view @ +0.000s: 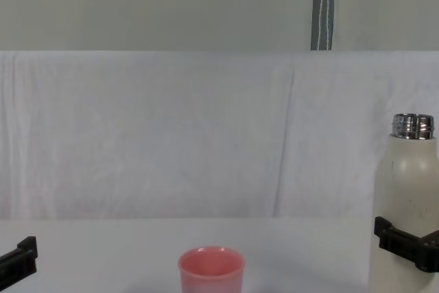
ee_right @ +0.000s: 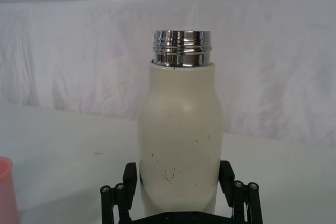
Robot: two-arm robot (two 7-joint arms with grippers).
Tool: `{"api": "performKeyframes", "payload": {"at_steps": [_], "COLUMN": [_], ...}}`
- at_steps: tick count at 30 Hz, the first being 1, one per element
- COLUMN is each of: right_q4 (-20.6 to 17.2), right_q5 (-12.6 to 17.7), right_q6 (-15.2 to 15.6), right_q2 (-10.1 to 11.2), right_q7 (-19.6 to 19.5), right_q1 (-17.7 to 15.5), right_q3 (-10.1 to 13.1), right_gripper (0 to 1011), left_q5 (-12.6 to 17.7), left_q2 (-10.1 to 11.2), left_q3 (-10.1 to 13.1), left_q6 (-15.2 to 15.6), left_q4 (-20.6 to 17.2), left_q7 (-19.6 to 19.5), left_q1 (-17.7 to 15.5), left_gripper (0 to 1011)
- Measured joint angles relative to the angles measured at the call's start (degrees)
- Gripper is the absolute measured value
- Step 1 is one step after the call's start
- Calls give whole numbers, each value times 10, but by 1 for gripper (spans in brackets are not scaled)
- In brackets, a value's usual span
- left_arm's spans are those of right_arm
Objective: Grasp the thermos with one hand and pour water into the cup lid.
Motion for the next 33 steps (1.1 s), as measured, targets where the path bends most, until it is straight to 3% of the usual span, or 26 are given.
{"api": "performKeyframes", "payload": {"at_steps": [33], "right_q4": [-58], "right_q5": [-3], "right_q6": [15], "right_q2": [5], "right_q7": [-15], "right_q1": [-50], "right_q3": [9], "right_gripper": [1001], "left_q5": [0], "left_q2": [0], "left_q3": [0], "left_q6": [0], "left_q4": [0], "left_q7": [0], "left_q1": [0], "left_gripper": [1001]}}
